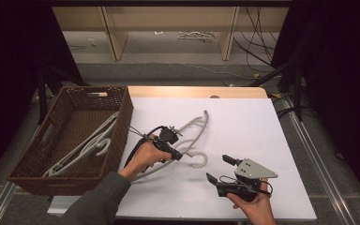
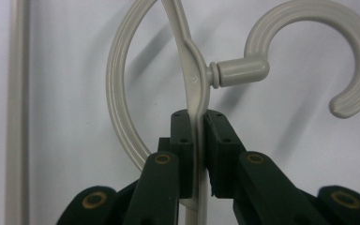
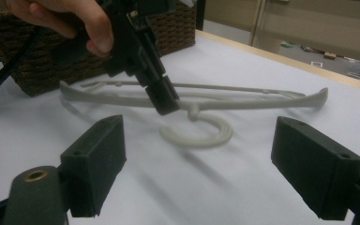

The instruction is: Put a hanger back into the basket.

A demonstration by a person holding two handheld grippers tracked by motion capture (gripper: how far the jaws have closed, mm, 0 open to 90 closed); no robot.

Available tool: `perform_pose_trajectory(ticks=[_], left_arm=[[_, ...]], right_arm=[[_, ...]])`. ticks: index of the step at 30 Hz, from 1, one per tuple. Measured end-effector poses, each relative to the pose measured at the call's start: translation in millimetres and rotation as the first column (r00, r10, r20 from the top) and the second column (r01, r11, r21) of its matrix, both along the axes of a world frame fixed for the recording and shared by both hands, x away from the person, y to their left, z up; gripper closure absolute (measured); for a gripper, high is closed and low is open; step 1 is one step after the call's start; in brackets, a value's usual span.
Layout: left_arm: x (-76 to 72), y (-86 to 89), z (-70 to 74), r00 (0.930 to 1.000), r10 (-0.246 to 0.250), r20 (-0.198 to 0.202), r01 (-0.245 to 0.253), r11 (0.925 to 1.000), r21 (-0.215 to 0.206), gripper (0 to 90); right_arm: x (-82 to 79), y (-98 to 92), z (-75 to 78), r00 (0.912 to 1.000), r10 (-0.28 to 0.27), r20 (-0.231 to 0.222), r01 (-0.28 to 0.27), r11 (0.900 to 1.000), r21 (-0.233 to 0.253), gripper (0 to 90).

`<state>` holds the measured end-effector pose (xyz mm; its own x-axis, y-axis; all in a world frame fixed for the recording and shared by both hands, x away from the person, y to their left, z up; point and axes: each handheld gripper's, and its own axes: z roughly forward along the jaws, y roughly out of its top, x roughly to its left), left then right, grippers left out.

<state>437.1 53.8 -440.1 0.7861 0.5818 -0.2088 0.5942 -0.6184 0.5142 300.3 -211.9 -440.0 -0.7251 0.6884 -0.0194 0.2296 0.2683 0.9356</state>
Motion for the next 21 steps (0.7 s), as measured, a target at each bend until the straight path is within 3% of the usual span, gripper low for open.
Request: perform_pose_trajectory(ticks=[7, 9, 14, 15, 21], left_arm=[[7.7, 15.5, 10.9, 0.9985, 0.047, -0.028, -0.049, 0.9946, -0.091, 82.3], [8.3, 17.0, 13.2, 0.995, 0.09, -0.044, -0.096, 0.9835, -0.153, 82.3], [9.2, 22.9, 18.8, 0.9909, 0.123, -0.054, -0.132, 0.9702, -0.203, 82.4], [10.2, 25.0, 20.3, 0.989, 0.134, -0.061, -0.145, 0.9629, -0.228, 82.4], [10.1, 33.3, 31.4, 0.9813, 0.181, -0.066, -0.192, 0.9356, -0.296, 82.6]], right_arm=[[0.5, 0.3, -0.4, 1.0, -0.005, 0.002, 0.005, 1.0, 0.004, 19.0], [0.6, 0.6, -1.0, 0.9999, -0.004, 0.01, 0.004, 1.0, 0.004, 19.0], [0.5, 0.4, -1.0, 1.0, -0.002, 0.003, 0.002, 1.0, 0.001, 19.0], [0.6, 0.6, -1.1, 1.0, -0.004, 0.008, 0.004, 1.0, 0.002, 19.0], [0.5, -0.3, -0.6, 1.0, -0.001, 0.001, 0.001, 1.0, -0.003, 19.0]])
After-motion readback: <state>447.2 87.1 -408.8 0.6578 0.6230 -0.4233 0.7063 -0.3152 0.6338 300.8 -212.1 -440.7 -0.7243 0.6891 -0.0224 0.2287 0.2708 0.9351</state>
